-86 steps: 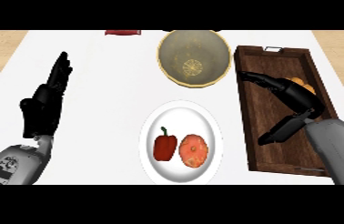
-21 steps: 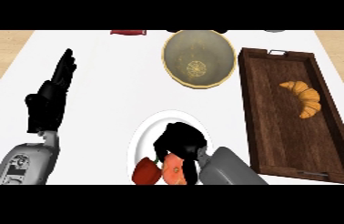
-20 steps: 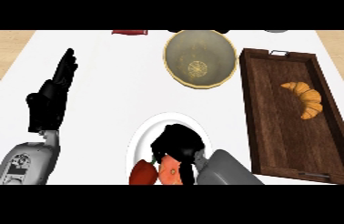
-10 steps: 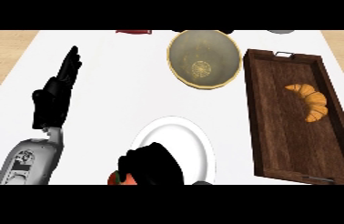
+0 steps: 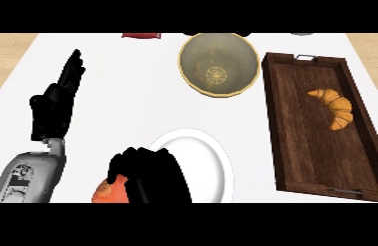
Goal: Pick the squash from the plate and place it in the bowl
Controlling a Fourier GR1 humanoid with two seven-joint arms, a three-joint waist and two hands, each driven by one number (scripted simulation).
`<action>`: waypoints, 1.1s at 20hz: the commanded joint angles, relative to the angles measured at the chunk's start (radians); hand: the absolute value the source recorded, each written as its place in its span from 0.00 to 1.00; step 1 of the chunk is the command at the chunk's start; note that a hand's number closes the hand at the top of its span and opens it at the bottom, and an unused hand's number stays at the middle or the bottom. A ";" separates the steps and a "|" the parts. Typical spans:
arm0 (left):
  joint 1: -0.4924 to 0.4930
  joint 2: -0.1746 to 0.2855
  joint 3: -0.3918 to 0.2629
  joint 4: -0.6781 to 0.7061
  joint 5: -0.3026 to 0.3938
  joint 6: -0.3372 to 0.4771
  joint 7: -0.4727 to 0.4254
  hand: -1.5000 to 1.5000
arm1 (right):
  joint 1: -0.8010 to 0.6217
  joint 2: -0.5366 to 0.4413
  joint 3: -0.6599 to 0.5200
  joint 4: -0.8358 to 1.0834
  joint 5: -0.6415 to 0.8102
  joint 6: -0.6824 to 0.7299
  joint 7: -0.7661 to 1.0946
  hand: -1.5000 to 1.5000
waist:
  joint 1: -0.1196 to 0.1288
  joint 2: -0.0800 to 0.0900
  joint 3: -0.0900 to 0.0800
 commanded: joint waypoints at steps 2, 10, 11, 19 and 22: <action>0.055 0.010 0.014 -0.015 0.003 -0.011 -0.057 0.50 | -0.197 0.002 -0.088 0.048 -0.007 -0.078 0.205 1.00 | 0.005 0.004 0.000; 0.011 0.009 0.042 0.001 0.025 -0.032 -0.022 0.50 | -0.245 0.002 -0.283 0.268 -0.058 -0.198 0.014 1.00 | -0.014 0.013 0.001; 0.038 -0.016 0.011 -0.033 -0.015 0.006 -0.013 0.50 | -0.201 0.002 -0.302 0.312 -0.052 -0.245 -0.058 1.00 | -0.014 0.013 0.002; 0.078 -0.009 0.023 -0.068 -0.012 -0.017 -0.031 0.50 | -0.228 -0.072 -0.531 0.579 -0.114 -0.272 -0.415 1.00 | -0.014 0.016 0.002; 0.078 0.015 0.046 -0.103 0.011 -0.042 0.021 0.50 | -0.281 -0.123 -0.592 0.678 -0.128 -0.233 -0.492 1.00 | -0.010 0.016 0.002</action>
